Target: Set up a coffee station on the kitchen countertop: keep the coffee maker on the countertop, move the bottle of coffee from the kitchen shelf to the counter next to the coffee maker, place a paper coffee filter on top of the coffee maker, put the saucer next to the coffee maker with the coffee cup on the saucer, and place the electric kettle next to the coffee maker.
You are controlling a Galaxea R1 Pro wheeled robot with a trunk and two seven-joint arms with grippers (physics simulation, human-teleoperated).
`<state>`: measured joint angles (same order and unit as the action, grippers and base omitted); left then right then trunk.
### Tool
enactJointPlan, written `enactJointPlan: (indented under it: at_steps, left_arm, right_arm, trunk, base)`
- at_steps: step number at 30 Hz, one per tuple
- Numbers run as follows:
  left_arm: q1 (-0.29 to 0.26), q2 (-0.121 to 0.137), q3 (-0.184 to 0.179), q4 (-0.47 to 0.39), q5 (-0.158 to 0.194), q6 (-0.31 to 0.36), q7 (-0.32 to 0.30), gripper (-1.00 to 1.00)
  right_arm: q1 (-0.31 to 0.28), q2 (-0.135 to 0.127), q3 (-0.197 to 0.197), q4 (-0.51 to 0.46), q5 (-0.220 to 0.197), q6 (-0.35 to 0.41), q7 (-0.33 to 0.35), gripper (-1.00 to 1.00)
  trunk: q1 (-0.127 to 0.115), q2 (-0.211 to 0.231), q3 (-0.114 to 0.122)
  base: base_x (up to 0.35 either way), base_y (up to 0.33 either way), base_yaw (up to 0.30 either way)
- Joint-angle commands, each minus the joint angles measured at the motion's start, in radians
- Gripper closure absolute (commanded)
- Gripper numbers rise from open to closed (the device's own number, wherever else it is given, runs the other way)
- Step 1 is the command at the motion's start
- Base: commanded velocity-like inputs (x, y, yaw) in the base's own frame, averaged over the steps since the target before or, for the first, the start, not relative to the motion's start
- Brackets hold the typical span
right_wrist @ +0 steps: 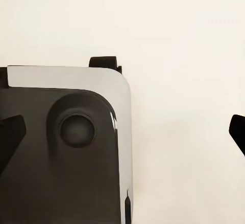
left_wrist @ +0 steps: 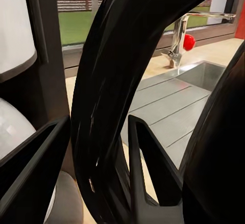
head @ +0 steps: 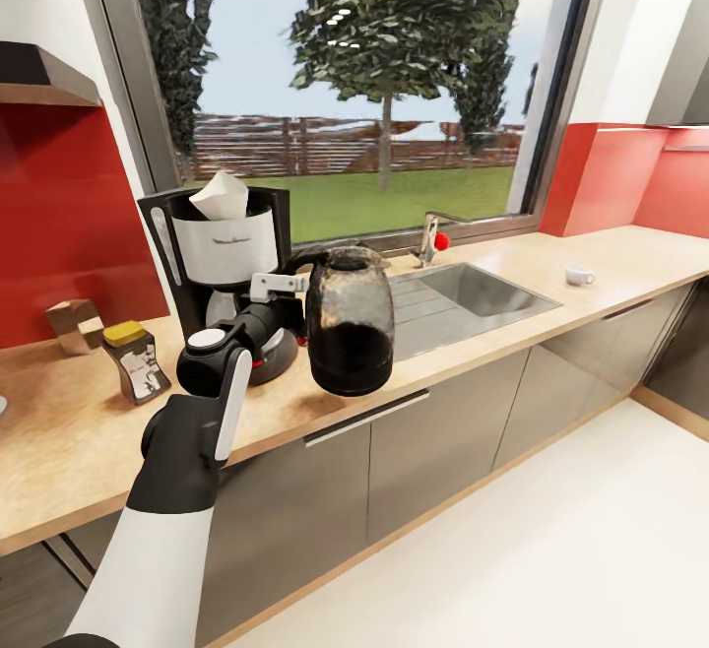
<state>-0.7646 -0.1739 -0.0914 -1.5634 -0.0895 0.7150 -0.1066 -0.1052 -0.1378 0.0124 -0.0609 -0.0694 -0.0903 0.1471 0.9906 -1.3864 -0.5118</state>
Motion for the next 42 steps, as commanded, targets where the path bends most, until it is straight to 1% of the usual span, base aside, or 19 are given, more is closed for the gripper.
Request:
enactJointPlan:
  at_steps: [1,9,24,35,42]
  left_arm:
    - [-0.001,-0.001,0.001,-0.001,-0.009,0.004,-0.008,1.00]
    - [-0.001,-0.001,0.008,-0.001,-0.009,0.004,-0.008,1.00]
    - [-0.001,-0.001,0.010,0.000,-0.009,0.004,-0.008,1.00]
    - [-0.001,-0.001,0.011,0.000,-0.009,0.004,-0.008,1.00]
    - [-0.001,-0.001,0.012,0.000,-0.009,0.004,-0.008,1.00]
  right_arm:
    - [-0.001,0.000,0.001,0.001,-0.007,-0.003,0.005,-1.00]
    - [-0.001,0.000,0.001,0.001,-0.007,-0.003,0.006,-1.00]
    - [-0.001,0.000,0.001,0.001,-0.007,-0.003,0.006,-1.00]
    - [0.000,-0.001,0.001,0.001,-0.007,-0.003,0.006,-1.00]
    - [-0.001,-0.001,0.001,0.001,-0.007,-0.003,0.006,-1.00]
  trunk:
    - [0.000,-0.001,-0.001]
    - [0.000,-0.001,-0.001]
    - [0.057,-0.106,-0.048]
    - [0.057,-0.106,-0.048]
    - [0.057,-0.106,-0.048]
  base:
    - [0.003,0.000,0.000]
    - [0.001,0.000,0.000]
    - [0.000,0.000,0.000]
    - [0.000,0.000,0.000]
    - [0.118,0.000,0.000]
